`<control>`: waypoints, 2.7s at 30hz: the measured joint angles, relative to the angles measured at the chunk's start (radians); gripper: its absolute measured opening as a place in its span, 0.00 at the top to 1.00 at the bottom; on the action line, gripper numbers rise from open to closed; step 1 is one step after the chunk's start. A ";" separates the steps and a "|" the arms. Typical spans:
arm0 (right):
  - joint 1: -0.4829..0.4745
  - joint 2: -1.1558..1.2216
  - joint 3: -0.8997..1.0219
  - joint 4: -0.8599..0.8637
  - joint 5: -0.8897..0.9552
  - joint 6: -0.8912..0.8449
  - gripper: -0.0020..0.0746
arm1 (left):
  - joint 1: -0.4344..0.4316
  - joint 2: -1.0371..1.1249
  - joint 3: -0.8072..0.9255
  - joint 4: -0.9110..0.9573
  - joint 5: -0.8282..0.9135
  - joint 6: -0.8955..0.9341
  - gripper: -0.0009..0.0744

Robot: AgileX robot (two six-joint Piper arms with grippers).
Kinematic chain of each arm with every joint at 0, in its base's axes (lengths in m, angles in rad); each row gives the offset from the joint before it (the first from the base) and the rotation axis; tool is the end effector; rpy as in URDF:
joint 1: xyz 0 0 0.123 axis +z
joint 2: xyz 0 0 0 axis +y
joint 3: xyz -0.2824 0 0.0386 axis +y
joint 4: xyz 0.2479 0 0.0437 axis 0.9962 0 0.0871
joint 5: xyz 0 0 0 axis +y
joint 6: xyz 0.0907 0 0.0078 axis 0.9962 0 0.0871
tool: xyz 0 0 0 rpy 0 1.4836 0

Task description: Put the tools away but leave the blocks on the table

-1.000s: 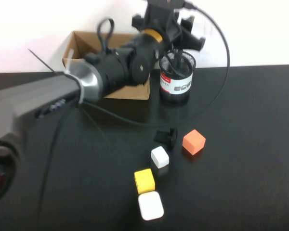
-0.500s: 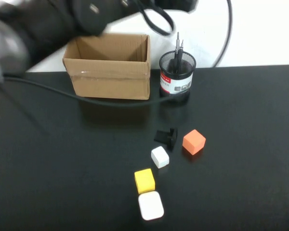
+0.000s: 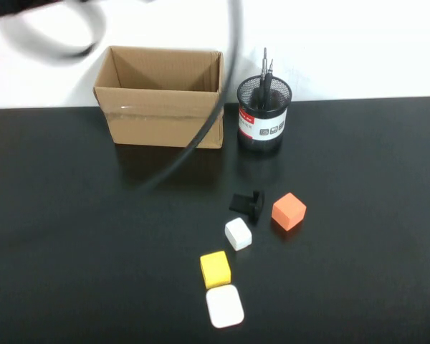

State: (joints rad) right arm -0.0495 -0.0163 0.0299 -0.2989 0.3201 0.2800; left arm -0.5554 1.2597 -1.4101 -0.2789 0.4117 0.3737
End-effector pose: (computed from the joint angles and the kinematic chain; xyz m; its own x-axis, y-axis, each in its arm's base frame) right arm 0.0532 -0.0111 0.1763 -0.2314 0.0069 -0.9728 0.1383 0.9901 -0.0258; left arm 0.2310 -0.1552 0.4695 -0.0623 0.1753 -0.9825 0.6281 0.7720 0.0979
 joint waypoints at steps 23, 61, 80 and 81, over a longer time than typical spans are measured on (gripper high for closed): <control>0.000 0.000 0.000 0.000 0.000 0.000 0.98 | 0.002 -1.101 0.937 0.032 0.029 -0.254 0.99; 0.000 0.000 0.000 0.000 0.000 0.000 0.98 | 0.250 -1.176 1.203 0.233 -0.015 -0.253 0.99; 0.000 0.000 0.000 0.000 0.000 0.000 0.98 | 0.372 -1.268 1.429 0.250 -0.032 -0.253 0.99; 0.000 0.000 0.000 0.000 0.000 0.000 0.98 | 0.379 -1.268 1.429 0.250 -0.032 -0.253 0.99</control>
State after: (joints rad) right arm -0.0495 -0.0163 0.0299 -0.2989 0.3201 0.2800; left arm -0.1760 -0.0085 0.0192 -0.0289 0.3798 0.1211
